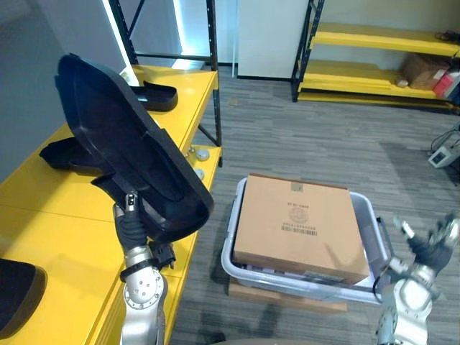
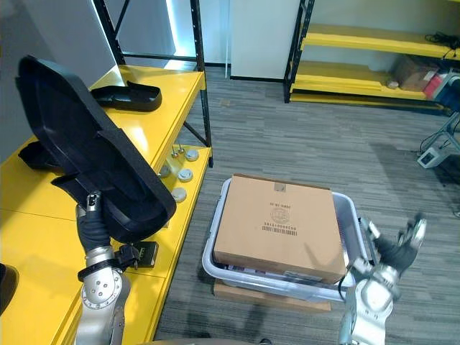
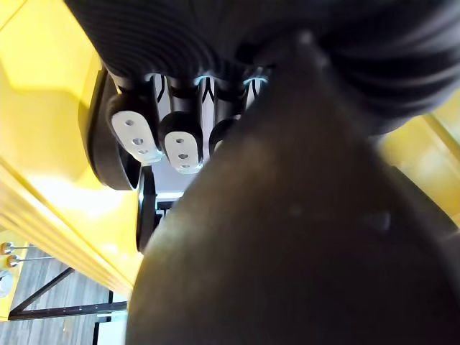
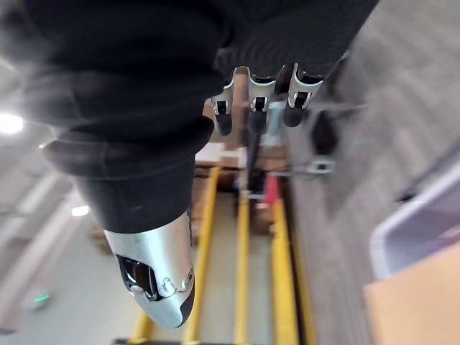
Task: Walk over and take plastic housings, then place them on the shelf
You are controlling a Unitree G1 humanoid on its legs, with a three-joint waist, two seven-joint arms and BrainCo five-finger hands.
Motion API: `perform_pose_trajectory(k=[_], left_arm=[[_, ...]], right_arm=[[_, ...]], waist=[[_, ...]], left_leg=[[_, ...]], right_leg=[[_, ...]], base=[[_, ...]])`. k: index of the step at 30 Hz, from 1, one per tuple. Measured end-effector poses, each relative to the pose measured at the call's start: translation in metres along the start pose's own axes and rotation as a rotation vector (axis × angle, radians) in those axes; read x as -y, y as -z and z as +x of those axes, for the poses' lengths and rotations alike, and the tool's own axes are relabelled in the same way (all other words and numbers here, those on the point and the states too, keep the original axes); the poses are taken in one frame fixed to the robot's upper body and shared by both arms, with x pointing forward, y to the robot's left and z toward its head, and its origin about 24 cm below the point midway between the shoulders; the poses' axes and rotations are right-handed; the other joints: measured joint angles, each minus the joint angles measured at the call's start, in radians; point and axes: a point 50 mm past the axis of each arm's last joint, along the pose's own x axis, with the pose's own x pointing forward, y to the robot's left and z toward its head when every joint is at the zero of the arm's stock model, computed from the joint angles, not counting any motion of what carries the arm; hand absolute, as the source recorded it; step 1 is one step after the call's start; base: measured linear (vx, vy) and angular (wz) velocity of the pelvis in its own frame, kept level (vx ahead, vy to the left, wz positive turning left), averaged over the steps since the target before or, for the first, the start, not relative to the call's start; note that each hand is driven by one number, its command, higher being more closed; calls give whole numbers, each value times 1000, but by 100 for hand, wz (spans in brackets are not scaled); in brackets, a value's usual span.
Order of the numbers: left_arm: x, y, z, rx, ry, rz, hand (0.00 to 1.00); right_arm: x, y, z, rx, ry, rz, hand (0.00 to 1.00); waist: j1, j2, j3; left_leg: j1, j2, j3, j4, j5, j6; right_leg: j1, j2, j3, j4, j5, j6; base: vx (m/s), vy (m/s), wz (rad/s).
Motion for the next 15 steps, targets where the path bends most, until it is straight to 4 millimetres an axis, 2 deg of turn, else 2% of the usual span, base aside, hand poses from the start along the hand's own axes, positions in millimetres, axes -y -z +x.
perform_pose_trajectory(k=[1,3,4,6,10,13,15], left_arm=[[-1,-2,-1,5,-1,-3,100],[-2,-7,-5,19,5,-27,100],[-1,-8,-5,24,8,-31,100],[1,-7,-9,14,36,-53,100],[10,-8,-11,9,91,-76,100],[19,-9,-14,4,135,-102,100],[22,-9,-15,0,138,-114,100]], right_arm=[[2,10,-5,-44,6,-3,0],[5,43,-28,-201,-24,-41,0],[5,51,-33,-237,-41,-47,0],[-3,76,-52,-368,-135,-88,0],[-8,113,-81,-561,-250,-144,0],[2,138,-103,-719,-283,-195,0],[5,145,-109,-768,-280,-212,0]], waist=[[0,2,0],[1,2,0],[1,2,1],[1,3,2],[10,0,4],[30,-1,4],[31,-1,4]], left_leg=[[0,1,1,0,-1,0],[1,7,7,13,-16,0],[1,8,9,18,-20,0],[3,12,20,30,-41,-6],[3,17,31,49,-71,-4],[4,19,30,59,-70,-8],[4,19,26,63,-67,-5]], right_leg=[[0,1,0,0,0,0],[4,2,2,2,-1,-2],[7,1,3,2,-3,-3],[17,1,8,6,-9,-5],[18,4,13,25,-23,-9],[18,5,11,34,-32,-7],[22,5,9,34,-32,-6]], base=[[12,-26,-4],[7,-24,-7],[-2,-12,-8],[-37,-11,-9],[-21,-5,-7],[35,-9,2],[45,-7,7]])
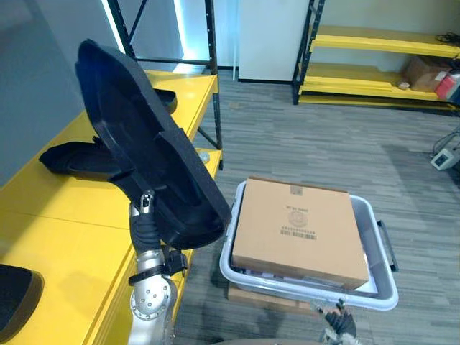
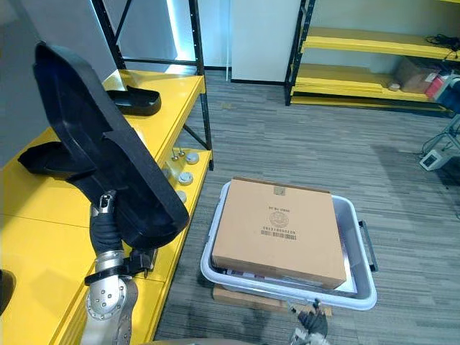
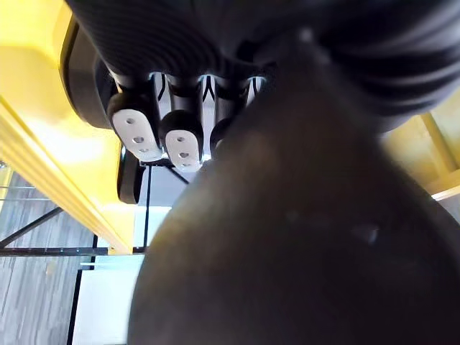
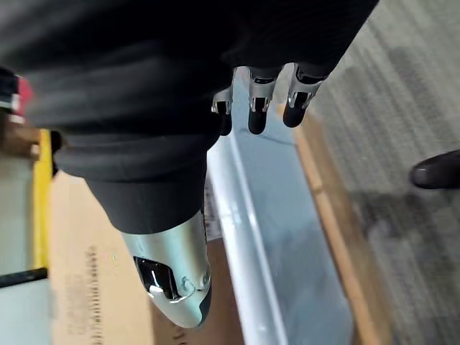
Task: Walk over and take plastic housings, then place them on the shelf
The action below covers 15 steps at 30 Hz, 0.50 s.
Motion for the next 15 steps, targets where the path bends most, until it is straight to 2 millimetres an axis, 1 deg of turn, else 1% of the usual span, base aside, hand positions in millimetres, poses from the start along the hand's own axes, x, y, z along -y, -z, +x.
perform_pose_trajectory(k=[1,4,5,7,8,9,10,11,12,13,14,15], left_arm=[[2,0,0,-1,6,-5,100],[4,0,-1,-3,16,-12,100],[6,0,-1,-4,21,-15,100],[6,0,-1,-4,22,-17,100],[6,0,-1,-4,22,-16,100],[6,0,-1,-4,22,-17,100],[6,0,-1,-5,23,-17,100],[6,0,-1,-5,24,-17,100],[11,-1,-2,-5,38,-29,100],[11,-1,-2,-4,40,-31,100],[12,-3,-2,2,42,-45,100],[11,-7,-2,16,34,-58,100]], right_arm=[[1,5,0,-25,1,-5,0],[-3,13,-1,-64,-23,-20,0],[-4,16,-1,-82,-26,-26,0],[-6,19,-1,-96,-33,-34,0],[-7,22,-1,-110,-39,-43,0],[-9,22,-1,-110,-45,-48,0],[-12,22,-1,-110,-54,-59,0],[-12,22,-1,-113,-53,-62,0],[-15,21,1,-113,-54,-75,0],[-18,19,2,-108,-61,-81,0],[-22,17,3,-102,-70,-95,0],[-23,15,4,-101,-62,-98,0]], waist=[[1,-1,0],[10,-7,-2],[23,-10,-2],[25,-12,-1],[32,-12,-1],[36,-13,-1],[42,-16,2],[50,-16,2],[60,-14,7],[66,-10,11],[78,-13,22],[79,-10,35]], left_leg=[[0,0,-3,6,-2,-3],[2,-1,-24,15,-7,-4],[2,-3,-40,19,-8,-4],[1,-11,-76,27,-7,-5],[1,-22,-118,35,-11,-10],[-1,-30,-135,42,-11,-10],[-11,-49,-181,57,-11,-11],[-19,-60,-206,67,-13,-14],[-53,-85,-269,107,-13,-15],[-66,-96,-298,124,-13,-17],[-90,-113,-331,147,-16,-28],[-135,-97,-270,174,-40,-29]], right_leg=[[4,0,-2,0,0,0],[20,0,-22,0,0,0],[27,-1,-31,1,-1,1],[44,-7,-67,4,-6,6],[66,-15,-110,14,-16,12],[69,-22,-128,27,-27,14],[82,-33,-173,51,-52,19],[85,-40,-200,66,-64,18],[92,-61,-273,101,-87,21],[94,-65,-305,115,-95,20],[95,-84,-359,147,-118,23],[96,-95,-415,170,-135,26]], base=[[38,-1,11],[28,-4,20],[9,-11,41],[-1,-13,62],[-9,-6,71],[-15,-12,107],[-16,-18,88],[-8,-9,154],[-4,6,137],[-27,11,167],[-82,0,142],[-120,-3,146]])
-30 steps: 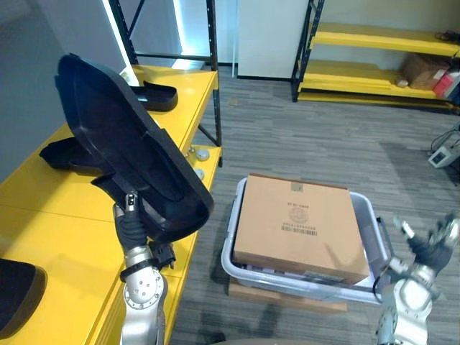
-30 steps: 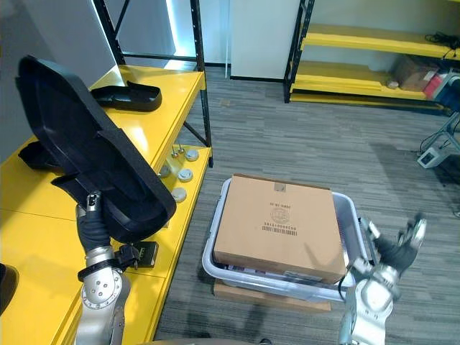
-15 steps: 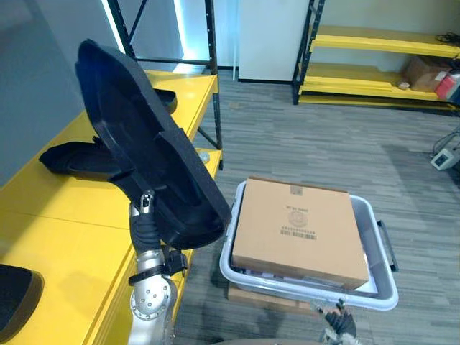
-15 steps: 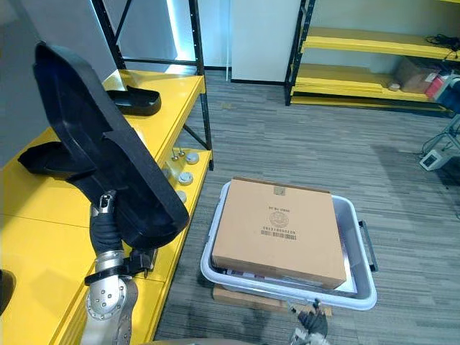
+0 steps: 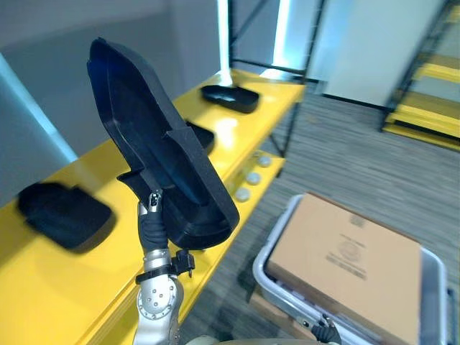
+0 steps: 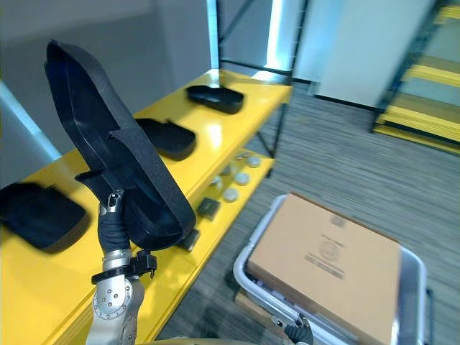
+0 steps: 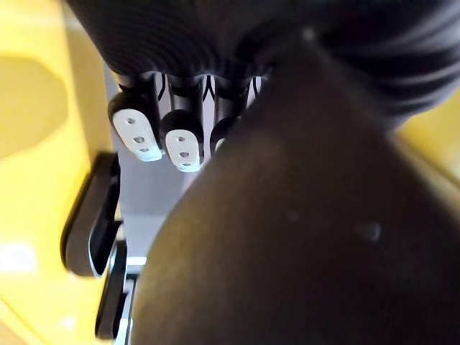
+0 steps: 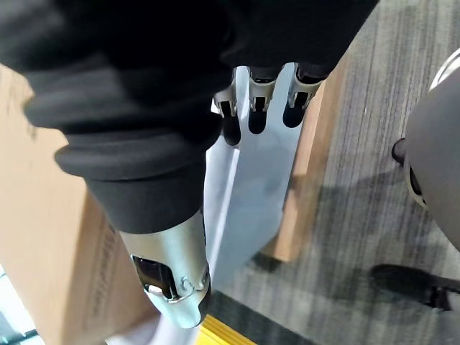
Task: Walk over and take plastic housings, then place them on the shelf
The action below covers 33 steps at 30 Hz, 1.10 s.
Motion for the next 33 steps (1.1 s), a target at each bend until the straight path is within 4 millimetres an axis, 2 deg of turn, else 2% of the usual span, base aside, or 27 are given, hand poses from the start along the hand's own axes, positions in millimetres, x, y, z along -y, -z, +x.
perform_pose_trajectory(k=[1,2,3,4,5,7,8,9,10,11,12,14,16,17,18,19,20,21,22,24,26,27,28,29,30,31,33], left_arm=[[0,-1,0,6,-1,-4,100],[1,-4,0,16,4,-10,100],[1,-4,0,17,4,-11,100],[1,-4,0,16,-2,-18,100],[2,-4,0,15,1,-27,100],[8,-3,-1,9,29,-47,100],[11,-3,-2,8,48,-54,100],[13,-1,-2,8,61,-55,100],[15,2,-1,4,76,-52,100],[18,5,0,-4,87,-59,100],[18,10,3,-19,96,-50,100],[25,14,8,-21,126,-51,100],[27,14,10,-15,145,-52,100],[29,13,11,-10,154,-54,100],[32,13,10,-12,169,-62,100],[33,13,9,-12,173,-62,100],[33,13,10,-11,169,-62,100],[33,13,9,-11,169,-64,100],[34,13,9,-11,171,-65,100],[38,12,8,-8,184,-76,100],[37,11,8,-4,174,-75,100],[35,11,8,-3,165,-74,100],[33,11,5,-11,145,-76,100],[33,11,4,-12,142,-77,100],[32,9,3,-8,126,-91,100],[30,7,3,-4,98,-96,100],[29,5,3,3,83,-109,100]], right_arm=[[1,-1,0,3,6,1,0],[5,-4,1,13,23,-5,0],[7,-4,2,15,34,-8,0],[8,-6,2,24,46,-8,0],[7,-7,2,29,46,-11,0],[4,-14,2,62,30,-32,0],[1,-18,3,75,18,-45,0],[-7,-19,3,76,-7,-49,0],[-10,-22,4,82,-9,-56,0],[-5,-19,4,75,11,-61,0],[-2,-15,4,58,11,-69,0],[-2,-14,4,58,14,-66,0],[4,-12,4,53,38,-60,0],[8,-9,3,43,47,-69,0],[12,-8,4,34,57,-70,0],[12,-7,3,31,54,-72,0],[11,-12,4,51,30,-78,0],[2,-16,4,63,-12,-100,0],[-2,-18,4,72,-30,-105,0],[-7,-29,4,121,-53,-115,0],[-11,-34,2,149,-63,-106,0],[-13,-31,1,142,-67,-99,0],[-17,-25,0,119,-78,-102,0],[-16,-26,0,123,-78,-103,0],[-16,-33,1,148,-77,-106,0],[-18,-37,2,158,-84,-108,0],[-23,-43,2,176,-96,-99,0]], waist=[[-2,7,6],[-2,12,25],[0,17,28],[-2,30,28],[-5,31,27],[-8,35,25],[-8,35,23],[-19,12,20],[-19,29,21],[-26,40,25],[-57,11,5],[-60,6,5],[-61,5,7],[-62,6,9],[-65,15,19],[-71,25,26],[-85,20,33],[-84,20,39],[-84,21,40],[-88,30,46],[-103,22,48],[-108,8,47],[-102,-32,39],[-97,-28,39],[-82,1,40],[-58,17,38],[-54,19,36]], left_leg=[[-27,27,72,17,-10,1],[-62,88,229,37,-12,5],[-75,123,317,47,-14,9],[-95,195,493,74,-20,18],[-95,236,596,92,-28,29],[-111,278,717,126,-34,37],[-125,270,718,127,-36,41],[-132,259,724,145,-52,50],[-159,280,714,239,-79,89],[-156,268,681,226,-80,42],[-150,228,664,174,-56,50],[-162,199,645,159,-38,60],[-171,180,627,172,-44,67],[-163,166,606,169,-47,72],[-139,160,580,153,-54,80],[-129,158,565,141,-59,77],[-103,143,536,122,-64,80],[-74,130,510,105,-62,78],[-64,126,500,98,-61,76],[-45,113,435,99,-61,75],[-52,96,384,120,-66,64],[-53,82,365,129,-71,56],[-54,64,329,153,-72,35],[-65,70,330,166,-73,33],[-94,105,330,195,-82,17],[-121,122,302,226,-89,-1],[-127,131,266,227,-86,-11]], right_leg=[[0,-1,-30,13,-1,-1],[1,-4,-68,28,-1,-2],[2,-6,-84,29,-1,-2],[4,-6,-117,30,-1,-2],[4,-11,-142,33,-1,-2],[4,-16,-179,39,-1,-2],[6,-17,-196,26,0,-4],[6,-30,-216,-20,2,-1],[14,-26,-237,-16,1,15],[20,-24,-236,-5,-2,33],[18,-32,-239,-20,9,14],[13,-35,-245,-35,37,4],[1,-65,-241,26,38,0],[-5,-91,-214,100,36,-32],[-46,-115,-119,211,18,-119],[-77,-113,-27,265,-11,-153],[-127,-67,163,310,-86,-153],[-181,-13,319,339,-135,-138],[-208,12,376,349,-150,-132],[-306,96,522,363,-174,-96],[-333,124,619,321,-174,-70],[-326,117,630,288,-173,-61],[-321,83,586,289,-144,-37],[-319,84,575,286,-143,-41],[-316,101,532,279,-133,-52],[-307,115,490,267,-121,-66],[-274,130,446,233,-114,-76]], base=[[-158,25,138],[-127,43,94],[-109,58,88],[-49,41,57],[-22,52,56],[-10,64,45],[-25,129,48],[-22,140,43],[19,125,44],[42,95,61],[60,89,56],[84,109,43],[81,117,34],[72,102,43],[69,90,52],[23,15,64],[11,-22,69],[19,-17,65],[28,-33,65],[37,-68,86],[19,-102,126],[105,-235,190],[108,-185,135],[211,-260,120],[167,-218,61],[243,-285,67],[174,-185,56]])
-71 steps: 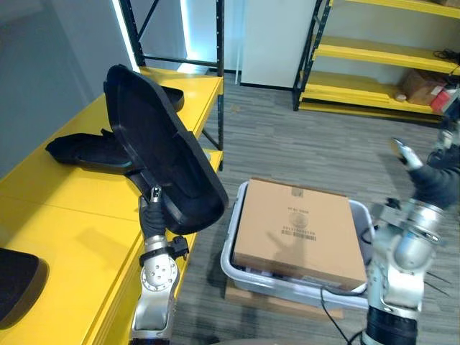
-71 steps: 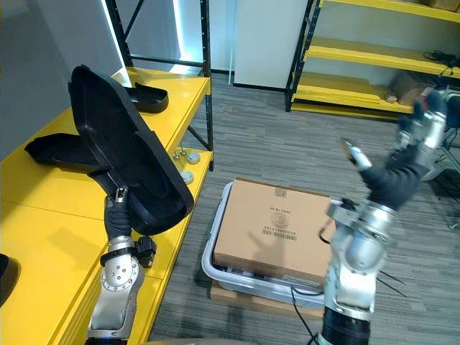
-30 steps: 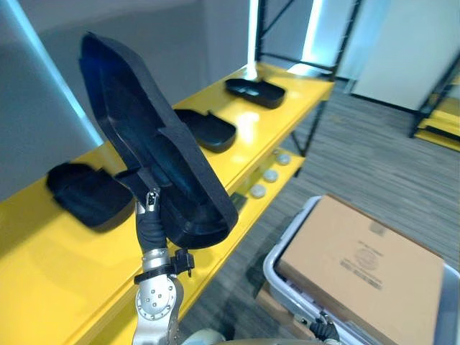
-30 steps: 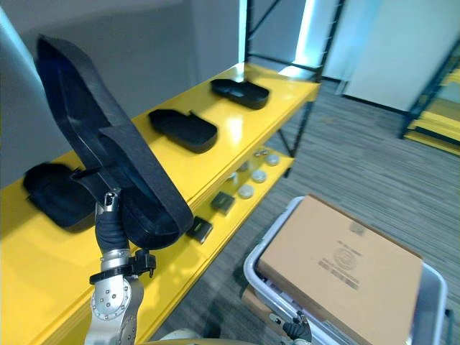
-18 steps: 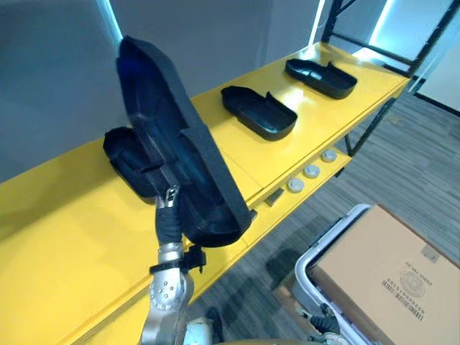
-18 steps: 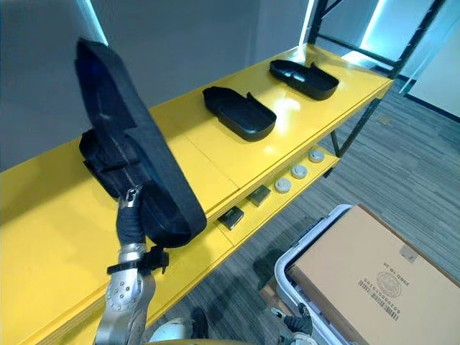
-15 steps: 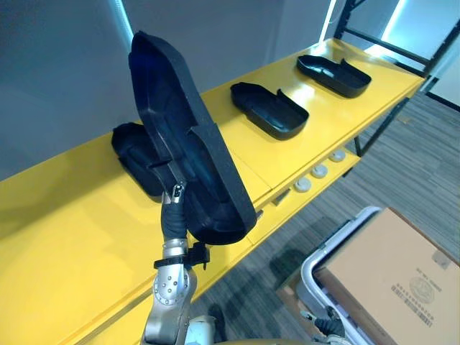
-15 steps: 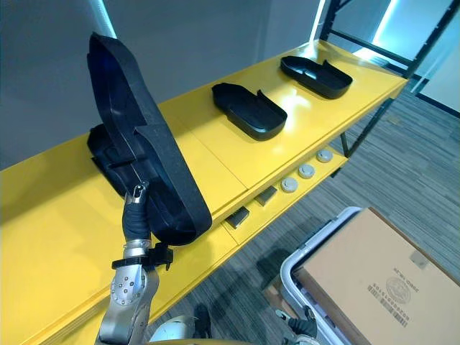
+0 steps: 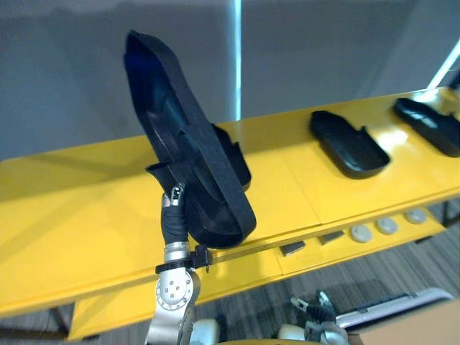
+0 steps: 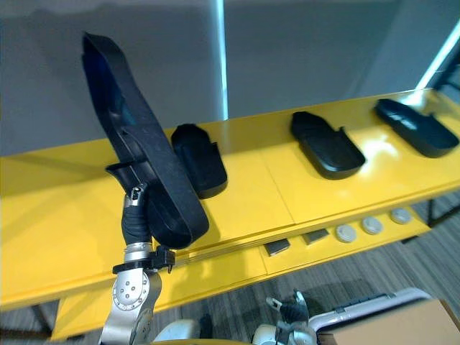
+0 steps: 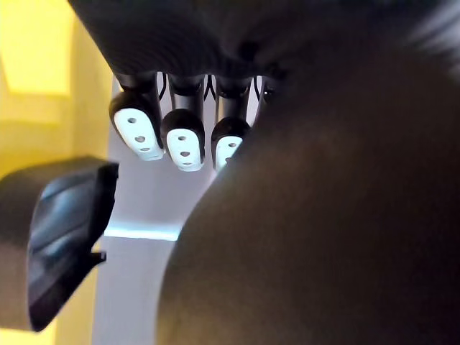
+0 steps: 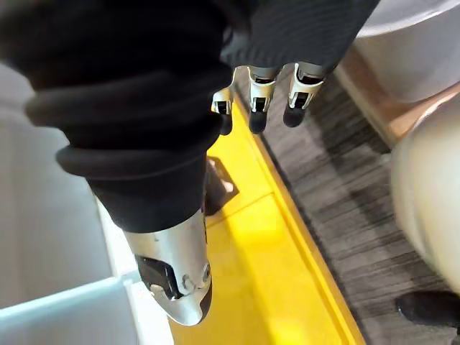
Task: Walk over and take plastic housings, then place them on the shelf
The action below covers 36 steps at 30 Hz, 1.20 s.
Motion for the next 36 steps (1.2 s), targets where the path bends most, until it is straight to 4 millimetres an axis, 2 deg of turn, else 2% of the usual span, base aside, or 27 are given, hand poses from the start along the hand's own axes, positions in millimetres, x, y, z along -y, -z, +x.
perform_pose_trajectory(k=[1,5,9,12,14,15,16,17,18,20,21,23,24,25,26,27,28,29,30,31,32,33,34,35,36], left_arm=[[0,-2,0,7,2,-3,100],[-1,-3,1,13,-4,-3,100],[0,-3,0,12,6,-4,100],[0,-4,0,14,5,-1,100],[-2,-4,1,17,-2,0,100],[-3,-5,2,21,-6,3,100],[-4,-4,2,19,-6,8,100],[-4,-1,1,7,-5,11,100],[-3,1,2,0,-3,13,100],[-1,7,0,-28,9,5,100],[2,10,0,-41,20,-4,100],[8,14,-2,-62,41,-15,100],[13,14,-2,-65,60,-26,100],[16,13,0,-52,88,-22,100],[15,12,2,-44,98,-11,100],[8,13,2,-44,84,15,100],[5,14,2,-47,76,23,100],[0,14,1,-49,59,38,100],[-5,15,1,-52,42,47,100],[-5,15,0,-56,39,49,100],[-6,16,-2,-67,36,48,100],[-6,17,-3,-69,36,47,100],[-5,17,-3,-70,39,44,100],[-5,17,-3,-70,38,42,100],[-3,16,-3,-68,42,31,100]], right_arm=[[-3,-5,1,16,-6,19,0],[-1,-9,2,31,4,35,0],[3,-3,0,13,19,45,0],[5,8,-2,-30,28,42,0],[5,14,-3,-56,29,35,0],[5,13,-1,-58,28,29,0],[4,13,0,-59,27,27,0],[6,15,2,-74,33,16,0],[9,17,2,-83,38,10,0],[16,23,2,-116,56,-5,0],[18,27,0,-133,63,-8,0],[26,33,-1,-153,85,-11,0],[32,30,0,-144,101,-9,0],[29,32,-2,-152,105,14,0],[24,32,-1,-152,96,22,0],[13,29,-2,-140,62,17,0],[11,26,-1,-128,55,8,0],[7,21,1,-109,36,-9,0],[2,18,2,-99,13,-23,0],[0,18,2,-98,6,-27,0],[-1,19,1,-101,-10,-27,0],[-2,20,1,-105,-13,-27,0],[-2,22,0,-110,-13,-25,0],[-1,22,0,-111,-12,-25,0],[-3,24,-1,-115,-16,-24,0]], waist=[[0,0,-3],[3,-37,-16],[5,-43,-23],[0,-46,-20],[4,-50,-16],[-1,-49,-6],[-3,-45,-3],[-4,-53,-1],[-5,-52,-1],[-24,-42,-2],[-32,-38,-1],[-31,-9,-11],[-34,12,-13],[-30,2,-10],[-24,-28,-1],[-1,-39,4],[5,-42,2],[10,-43,-1],[5,-52,-3],[1,-53,-4],[-1,-52,-4],[-2,-52,-4],[-1,-52,-4],[-1,-52,-4],[-1,-64,-14]], left_leg=[[4,4,-23,-3,3,-5],[46,8,-42,-41,7,-11],[80,2,-61,-94,25,-22],[67,-17,-91,-108,61,-31],[47,-8,-65,-108,57,-17],[18,50,39,-35,19,27],[5,80,73,11,9,29],[-17,138,116,91,-7,26],[-23,164,123,114,-13,21],[-21,260,117,120,-11,15],[-11,291,107,92,-5,5],[22,329,55,9,53,-70],[33,325,51,10,26,-166],[32,290,69,48,-49,-189],[26,262,92,83,-67,-166],[7,239,125,140,-99,-134],[2,238,145,160,-116,-115],[4,228,174,163,-132,-86],[11,205,190,149,-128,-59],[19,196,195,134,-124,-47],[50,165,205,81,-109,-29],[61,152,209,58,-103,-26],[82,123,214,12,-88,-16],[89,109,216,-6,-82,-16],[87,66,220,-36,-69,-17]], right_leg=[[25,10,-27,-25,4,-6],[92,24,-54,-86,14,-10],[132,28,-66,-129,38,-11],[152,11,-140,-140,38,-11],[151,3,-160,-142,42,-17],[151,2,-172,-136,40,-20],[150,-2,-175,-130,39,-22],[139,-26,-175,-118,39,-22],[135,-38,-173,-115,39,-22],[131,-76,-169,-106,44,-8],[130,-91,-168,-97,50,8],[117,-121,-159,-85,71,50],[118,-144,-157,-86,91,84],[118,-195,-142,-85,113,121],[115,-222,-132,-86,128,129],[97,-252,-140,-98,179,71],[93,-254,-142,-112,221,39],[83,-264,-151,-139,307,14],[63,-255,-133,-86,257,76],[54,-233,-107,-41,216,101],[31,-155,-49,64,117,113],[28,-123,-32,96,83,114],[29,-52,-14,132,34,115],[32,-12,5,133,13,110],[36,66,81,75,-12,45]], base=[[140,-120,48],[162,-108,25],[82,-35,14],[-11,-37,63],[-56,-5,45],[-69,15,29],[-38,48,10],[-27,78,-4],[-55,236,-5],[-39,329,10],[-1,320,13],[21,505,1],[32,735,5],[18,653,2],[-38,628,-24],[-102,577,-46],[-148,693,-63],[-160,660,-49],[-129,503,-35],[-130,387,-12],[-97,258,-2],[-134,322,2],[-98,222,5],[-102,218,8],[-45,101,8]])
